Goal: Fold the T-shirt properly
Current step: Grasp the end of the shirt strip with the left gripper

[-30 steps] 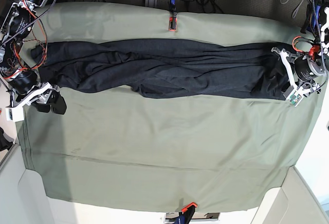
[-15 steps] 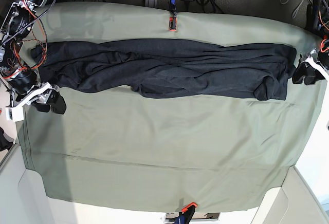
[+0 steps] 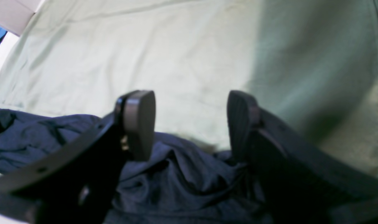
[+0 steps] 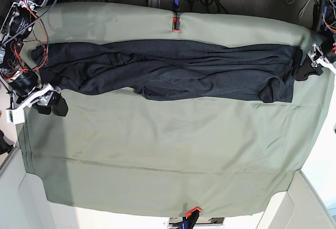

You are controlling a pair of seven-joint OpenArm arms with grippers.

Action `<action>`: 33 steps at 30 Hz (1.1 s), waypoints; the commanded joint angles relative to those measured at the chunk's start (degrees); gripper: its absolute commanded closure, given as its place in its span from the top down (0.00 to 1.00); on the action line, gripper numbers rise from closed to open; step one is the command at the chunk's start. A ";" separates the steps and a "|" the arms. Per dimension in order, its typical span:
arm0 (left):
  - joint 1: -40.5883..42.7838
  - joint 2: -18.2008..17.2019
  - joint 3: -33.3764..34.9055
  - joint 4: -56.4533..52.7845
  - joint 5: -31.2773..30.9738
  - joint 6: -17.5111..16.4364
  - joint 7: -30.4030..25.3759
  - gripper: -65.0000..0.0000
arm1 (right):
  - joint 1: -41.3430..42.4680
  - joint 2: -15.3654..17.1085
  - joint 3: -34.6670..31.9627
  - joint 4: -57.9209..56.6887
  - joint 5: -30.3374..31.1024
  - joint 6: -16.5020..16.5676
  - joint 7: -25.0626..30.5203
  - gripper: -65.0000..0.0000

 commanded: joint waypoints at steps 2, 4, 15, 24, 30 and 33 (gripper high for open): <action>-0.37 -1.57 -0.48 0.66 -2.49 -0.62 0.37 0.61 | 0.92 0.74 0.15 1.03 1.16 0.22 0.96 0.56; -0.39 -1.57 -0.35 0.66 -2.71 -0.62 0.31 0.61 | 0.92 0.74 0.15 1.03 1.27 0.22 0.96 0.56; -0.42 1.66 2.29 0.72 -3.82 -0.62 0.28 0.61 | 0.92 0.74 0.15 1.03 1.31 0.20 -0.31 0.56; -0.42 5.14 2.32 2.73 -4.04 -0.62 1.36 0.61 | 0.92 0.57 0.15 1.03 1.33 0.20 -0.94 0.56; -0.42 6.32 2.32 8.41 -4.00 -0.62 1.49 0.61 | 0.92 0.44 0.15 1.03 1.36 0.20 -0.92 0.56; -0.42 6.32 2.32 9.09 -3.87 -0.62 1.38 0.61 | 0.92 0.44 0.15 1.03 1.36 0.20 -0.92 0.56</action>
